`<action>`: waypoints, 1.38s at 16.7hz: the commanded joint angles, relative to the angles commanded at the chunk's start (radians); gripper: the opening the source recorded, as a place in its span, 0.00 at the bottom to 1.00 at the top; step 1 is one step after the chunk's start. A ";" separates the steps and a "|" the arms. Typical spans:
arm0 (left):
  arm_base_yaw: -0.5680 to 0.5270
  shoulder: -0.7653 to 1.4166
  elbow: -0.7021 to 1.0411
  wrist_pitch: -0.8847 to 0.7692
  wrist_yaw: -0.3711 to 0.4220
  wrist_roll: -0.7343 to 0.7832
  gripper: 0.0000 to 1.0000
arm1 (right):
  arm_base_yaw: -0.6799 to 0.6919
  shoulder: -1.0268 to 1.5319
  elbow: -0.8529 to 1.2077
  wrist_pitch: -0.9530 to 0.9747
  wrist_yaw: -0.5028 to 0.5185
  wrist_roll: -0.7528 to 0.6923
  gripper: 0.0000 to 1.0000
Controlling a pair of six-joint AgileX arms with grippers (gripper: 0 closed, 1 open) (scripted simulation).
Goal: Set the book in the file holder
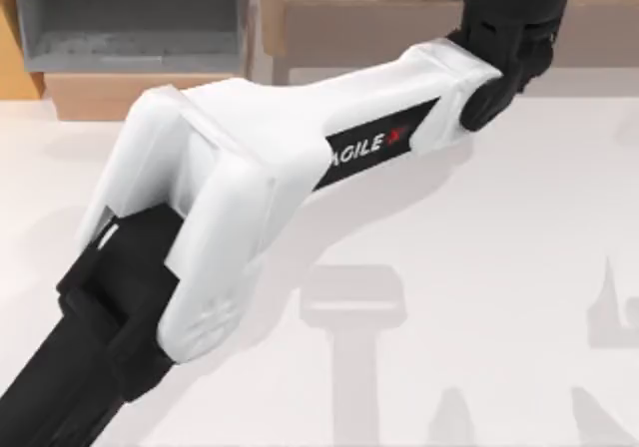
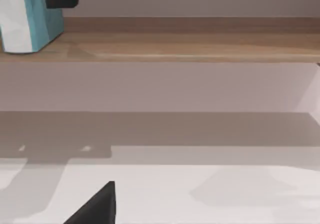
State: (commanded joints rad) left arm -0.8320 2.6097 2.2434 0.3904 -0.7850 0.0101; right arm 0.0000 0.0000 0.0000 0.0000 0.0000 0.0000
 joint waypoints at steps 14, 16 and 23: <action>0.005 0.016 0.031 -0.016 0.005 -0.001 0.40 | 0.000 0.000 0.000 0.000 0.000 0.000 1.00; 0.005 0.016 0.031 -0.016 0.005 -0.001 0.25 | 0.000 0.000 0.000 0.000 0.000 0.000 1.00; 0.005 0.016 0.031 -0.016 0.005 -0.001 0.00 | 0.000 0.000 0.000 0.000 0.000 0.000 1.00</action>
State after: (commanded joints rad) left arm -0.8272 2.6252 2.2743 0.3748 -0.7800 0.0096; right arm 0.0000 0.0000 0.0000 0.0000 0.0000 0.0000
